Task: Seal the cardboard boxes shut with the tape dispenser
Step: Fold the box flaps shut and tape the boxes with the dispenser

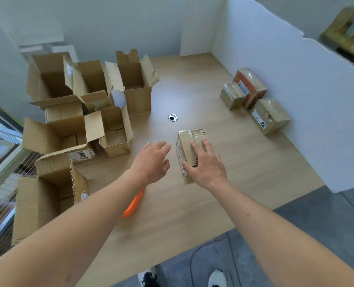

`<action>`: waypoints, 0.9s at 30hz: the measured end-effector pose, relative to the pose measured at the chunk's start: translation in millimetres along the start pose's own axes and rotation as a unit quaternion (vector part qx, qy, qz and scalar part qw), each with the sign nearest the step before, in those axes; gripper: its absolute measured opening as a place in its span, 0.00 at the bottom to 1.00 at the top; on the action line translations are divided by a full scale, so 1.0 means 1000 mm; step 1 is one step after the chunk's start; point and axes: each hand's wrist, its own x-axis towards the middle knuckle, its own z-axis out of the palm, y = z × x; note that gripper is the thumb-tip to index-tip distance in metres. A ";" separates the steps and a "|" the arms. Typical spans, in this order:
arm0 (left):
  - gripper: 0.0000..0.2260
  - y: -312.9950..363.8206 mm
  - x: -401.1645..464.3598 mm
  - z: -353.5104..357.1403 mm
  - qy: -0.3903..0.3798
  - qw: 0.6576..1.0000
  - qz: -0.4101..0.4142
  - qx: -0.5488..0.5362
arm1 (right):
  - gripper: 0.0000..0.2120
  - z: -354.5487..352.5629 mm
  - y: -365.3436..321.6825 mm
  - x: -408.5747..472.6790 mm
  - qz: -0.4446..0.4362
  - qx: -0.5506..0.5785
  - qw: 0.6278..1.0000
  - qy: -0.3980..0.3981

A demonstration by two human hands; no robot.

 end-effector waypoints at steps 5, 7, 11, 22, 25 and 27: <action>0.20 0.066 0.010 -0.018 0.005 1.000 0.017 0.018 | 0.35 -0.043 0.044 -0.019 -0.004 -0.016 1.000 0.024; 0.20 0.096 0.015 -0.020 0.008 0.999 0.021 0.025 | 0.35 -0.058 0.068 -0.026 -0.008 -0.014 0.999 0.038; 0.22 0.163 0.027 -0.012 0.005 0.999 0.020 0.031 | 0.34 -0.090 0.130 -0.041 -0.008 -0.008 0.999 0.048; 0.23 0.355 0.064 0.028 -0.016 0.999 0.037 0.030 | 0.34 -0.169 0.312 -0.073 0.011 0.002 0.998 0.055; 0.25 0.385 0.089 0.035 -0.024 0.998 0.045 0.034 | 0.34 -0.178 0.344 -0.065 0.020 0.012 0.999 0.045; 0.25 0.401 0.109 0.041 -0.029 0.998 0.049 0.034 | 0.34 -0.179 0.363 -0.055 0.024 0.012 0.999 0.038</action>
